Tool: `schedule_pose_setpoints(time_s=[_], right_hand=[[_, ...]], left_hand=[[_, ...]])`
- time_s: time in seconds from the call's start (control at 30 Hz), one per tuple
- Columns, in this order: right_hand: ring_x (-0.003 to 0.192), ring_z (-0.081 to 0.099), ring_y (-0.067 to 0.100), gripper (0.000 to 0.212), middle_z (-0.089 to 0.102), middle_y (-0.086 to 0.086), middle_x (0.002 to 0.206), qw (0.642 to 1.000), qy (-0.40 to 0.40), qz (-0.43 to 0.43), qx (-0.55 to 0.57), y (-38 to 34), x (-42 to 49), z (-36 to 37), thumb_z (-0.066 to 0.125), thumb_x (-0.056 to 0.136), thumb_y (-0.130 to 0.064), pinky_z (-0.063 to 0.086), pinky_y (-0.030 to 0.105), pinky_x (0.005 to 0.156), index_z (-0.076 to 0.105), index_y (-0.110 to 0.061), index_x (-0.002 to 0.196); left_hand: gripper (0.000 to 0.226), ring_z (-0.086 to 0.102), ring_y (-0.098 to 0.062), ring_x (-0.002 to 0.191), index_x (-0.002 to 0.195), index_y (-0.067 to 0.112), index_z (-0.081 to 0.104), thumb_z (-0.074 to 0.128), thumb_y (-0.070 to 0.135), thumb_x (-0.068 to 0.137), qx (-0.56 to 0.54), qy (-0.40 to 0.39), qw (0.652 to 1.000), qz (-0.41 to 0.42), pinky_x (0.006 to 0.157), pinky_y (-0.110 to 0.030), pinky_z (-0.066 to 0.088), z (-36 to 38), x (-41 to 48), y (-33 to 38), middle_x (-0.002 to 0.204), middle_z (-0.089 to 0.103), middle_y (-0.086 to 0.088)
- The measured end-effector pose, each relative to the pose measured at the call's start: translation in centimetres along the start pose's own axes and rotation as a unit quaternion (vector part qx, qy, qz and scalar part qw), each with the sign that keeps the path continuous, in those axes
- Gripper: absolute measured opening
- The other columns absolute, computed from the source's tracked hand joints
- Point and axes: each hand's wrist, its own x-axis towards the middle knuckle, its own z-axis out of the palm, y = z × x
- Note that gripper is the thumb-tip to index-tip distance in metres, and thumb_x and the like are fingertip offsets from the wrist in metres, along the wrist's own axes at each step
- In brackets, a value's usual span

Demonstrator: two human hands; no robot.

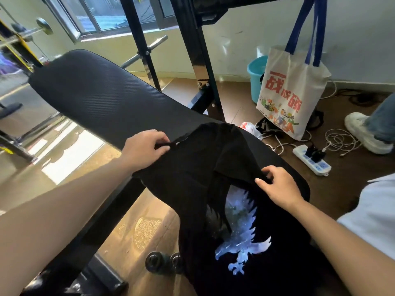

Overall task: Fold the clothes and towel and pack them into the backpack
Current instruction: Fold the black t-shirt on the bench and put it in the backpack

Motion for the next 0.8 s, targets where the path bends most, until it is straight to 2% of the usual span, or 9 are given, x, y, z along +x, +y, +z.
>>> schedule_pose_setpoints(time_s=[0.13, 0.27, 0.37, 0.43, 0.53, 0.6, 0.67, 0.73, 0.8], right_hand=[[0.096, 0.058, 0.017, 0.042, 0.06, 0.002, 0.102, 1.0, -0.025, -0.006, 0.009, 0.0, -0.4, -0.9, 0.073, 0.089, -0.046, 0.042, 0.028, 0.083, 0.067, -0.017, 0.119], [0.101, 0.062, 0.022, 0.039, 0.066, 0.006, 0.108, 0.999, -0.041, 0.006, 0.0, 1.0, -1.6, -2.7, 0.069, 0.092, -0.044, 0.038, 0.025, 0.083, 0.069, -0.016, 0.119], [0.111, 0.062, 0.027, 0.04, 0.067, 0.008, 0.116, 0.996, -0.066, 0.052, -0.03, 2.5, -3.2, -4.1, 0.067, 0.095, -0.039, 0.039, 0.028, 0.086, 0.065, -0.012, 0.125], [0.117, 0.06, 0.029, 0.044, 0.065, 0.011, 0.125, 0.991, -0.097, 0.084, -0.041, 4.0, -4.4, -4.8, 0.069, 0.094, -0.032, 0.044, 0.032, 0.094, 0.06, -0.009, 0.131], [0.124, 0.057, 0.029, 0.049, 0.06, 0.013, 0.135, 0.985, -0.113, 0.129, -0.025, 5.9, -6.2, -5.2, 0.072, 0.091, -0.019, 0.044, 0.037, 0.104, 0.055, -0.007, 0.135], [0.118, 0.058, 0.029, 0.049, 0.06, 0.012, 0.127, 0.978, -0.109, 0.175, 0.021, 6.8, -7.0, -5.2, 0.074, 0.088, -0.017, 0.047, 0.04, 0.099, 0.054, -0.007, 0.131], [0.104, 0.059, 0.027, 0.059, 0.057, 0.01, 0.114, 0.967, -0.119, 0.216, 0.06, 7.7, -7.8, -4.7, 0.079, 0.08, -0.029, 0.051, 0.038, 0.078, 0.049, -0.007, 0.126], [0.101, 0.06, 0.024, 0.07, 0.054, 0.008, 0.119, 0.948, -0.151, 0.263, 0.1, 8.3, -8.7, -3.7, 0.079, 0.081, -0.032, 0.047, 0.029, 0.065, 0.04, -0.01, 0.136], [0.1, 0.058, 0.021, 0.061, 0.048, 0.004, 0.126, 0.928, -0.183, 0.3, 0.125, 8.3, -9.3, -3.1, 0.071, 0.093, -0.021, 0.051, 0.03, 0.071, 0.033, -0.019, 0.14]], left_hand=[[0.022, 0.063, -0.021, 0.103, 0.112, 0.024, 0.068, 0.064, 0.04, 0.098, -0.057, 0.096, 0.978, -0.178, 0.073, -0.033, 0.04, 0.2, 0.6, 0.5, 0.106, 0.068, 0.003], [0.023, 0.061, -0.017, 0.095, 0.112, 0.02, 0.067, 0.065, 0.035, 0.095, -0.129, 0.19, 0.961, -0.151, 0.075, -0.027, 0.042, 1.3, -4.1, 3.1, 0.102, 0.064, 0.001], [0.012, 0.052, -0.012, 0.082, 0.103, 0.014, 0.06, 0.064, 0.02, 0.093, -0.232, 0.254, 0.919, -0.195, 0.07, -0.014, 0.039, 3.6, -11.4, 6.1, 0.094, 0.057, 0.0], [0.01, 0.052, -0.015, 0.082, 0.101, 0.016, 0.055, 0.061, 0.017, 0.093, -0.322, 0.227, 0.866, -0.307, 0.074, -0.017, 0.044, 6.5, -16.6, 8.3, 0.094, 0.055, -0.001], [0.014, 0.057, -0.022, 0.097, 0.111, 0.019, 0.053, 0.059, 0.022, 0.098, -0.381, 0.09, 0.787, -0.476, 0.081, -0.032, 0.046, 11.5, -23.1, 11.3, 0.103, 0.057, 0.0], [0.029, 0.058, -0.022, 0.108, 0.124, 0.019, 0.051, 0.062, 0.017, 0.097, -0.441, 0.011, 0.74, -0.508, 0.085, -0.029, 0.043, 14.2, -25.9, 12.9, 0.115, 0.057, -0.001], [0.051, 0.055, -0.02, 0.115, 0.139, 0.014, 0.044, 0.064, 0.008, 0.093, -0.537, -0.043, 0.675, -0.503, 0.09, -0.028, 0.042, 16.6, -27.4, 13.5, 0.128, 0.056, -0.004], [0.066, 0.055, -0.021, 0.119, 0.147, 0.015, 0.036, 0.064, 0.005, 0.089, -0.589, -0.087, 0.63, -0.499, 0.096, -0.032, 0.045, 18.3, -27.8, 13.6, 0.135, 0.056, -0.007], [0.072, 0.056, -0.024, 0.123, 0.15, 0.018, 0.032, 0.066, 0.007, 0.088, -0.606, -0.101, 0.612, -0.498, 0.099, -0.036, 0.047, 19.1, -27.5, 13.4, 0.139, 0.056, -0.007]])
